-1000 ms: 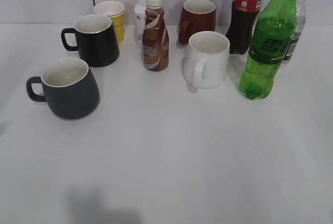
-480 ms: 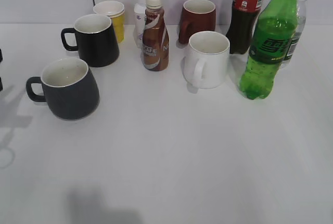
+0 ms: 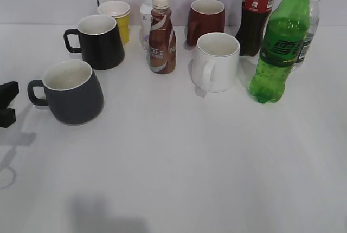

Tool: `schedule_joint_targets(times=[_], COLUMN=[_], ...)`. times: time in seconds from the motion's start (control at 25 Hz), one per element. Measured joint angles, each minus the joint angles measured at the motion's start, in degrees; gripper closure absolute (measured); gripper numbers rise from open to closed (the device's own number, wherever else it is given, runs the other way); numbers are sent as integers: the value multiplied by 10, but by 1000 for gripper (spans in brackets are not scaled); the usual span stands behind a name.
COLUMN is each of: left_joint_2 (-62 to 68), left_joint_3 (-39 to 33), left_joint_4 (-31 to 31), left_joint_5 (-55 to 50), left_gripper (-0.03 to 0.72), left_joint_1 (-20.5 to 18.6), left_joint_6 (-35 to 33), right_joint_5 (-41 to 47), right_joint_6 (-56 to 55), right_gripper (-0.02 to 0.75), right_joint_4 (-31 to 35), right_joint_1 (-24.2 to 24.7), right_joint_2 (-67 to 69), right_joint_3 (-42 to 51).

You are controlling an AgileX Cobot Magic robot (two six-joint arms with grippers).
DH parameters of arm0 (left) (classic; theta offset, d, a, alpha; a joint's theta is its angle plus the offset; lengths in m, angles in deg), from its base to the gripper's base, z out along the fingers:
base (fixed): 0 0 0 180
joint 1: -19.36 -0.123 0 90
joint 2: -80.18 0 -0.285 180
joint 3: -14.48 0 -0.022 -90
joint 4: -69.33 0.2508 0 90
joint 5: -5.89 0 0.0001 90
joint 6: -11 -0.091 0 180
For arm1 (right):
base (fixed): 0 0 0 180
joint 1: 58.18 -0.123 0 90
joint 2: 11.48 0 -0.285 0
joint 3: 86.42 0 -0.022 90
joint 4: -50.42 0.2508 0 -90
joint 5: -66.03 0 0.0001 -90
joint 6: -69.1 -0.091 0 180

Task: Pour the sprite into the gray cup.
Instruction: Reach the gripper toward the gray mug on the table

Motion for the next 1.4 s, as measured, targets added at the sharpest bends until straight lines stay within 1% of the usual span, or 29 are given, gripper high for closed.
schedule_joint_targets(times=[0.12, 0.24, 0.52, 0.88, 0.96, 1.16, 1.36, 1.4], left_joint_2=[33, 65, 124, 155, 165, 198, 207, 207], left_joint_3=[0, 0, 7, 40, 51, 79, 96, 96], left_joint_4=[28, 54, 21, 20, 22, 44, 49, 51], left_joint_5=[22, 67, 118, 133, 134, 137, 136, 136], left_gripper=[346, 344, 344, 352, 372, 473, 509, 534], left_joint_1=[0, 1, 2, 2, 2, 2, 3, 3], left_joint_6=[0, 0, -5, -7, -7, -7, -7, -7], right_joint_5=[0, 0, 0, 0, 0, 0, 0, 0], right_joint_6=[0, 0, 0, 0, 0, 0, 0, 0], right_gripper=[150, 150, 150, 150, 150, 150, 150, 150], right_joint_4=[0, 0, 0, 0, 0, 0, 0, 0], right_joint_1=[0, 0, 0, 0, 0, 0, 0, 0], right_joint_2=[0, 0, 0, 0, 0, 0, 0, 0], right_joint_3=[0, 0, 0, 0, 0, 0, 0, 0])
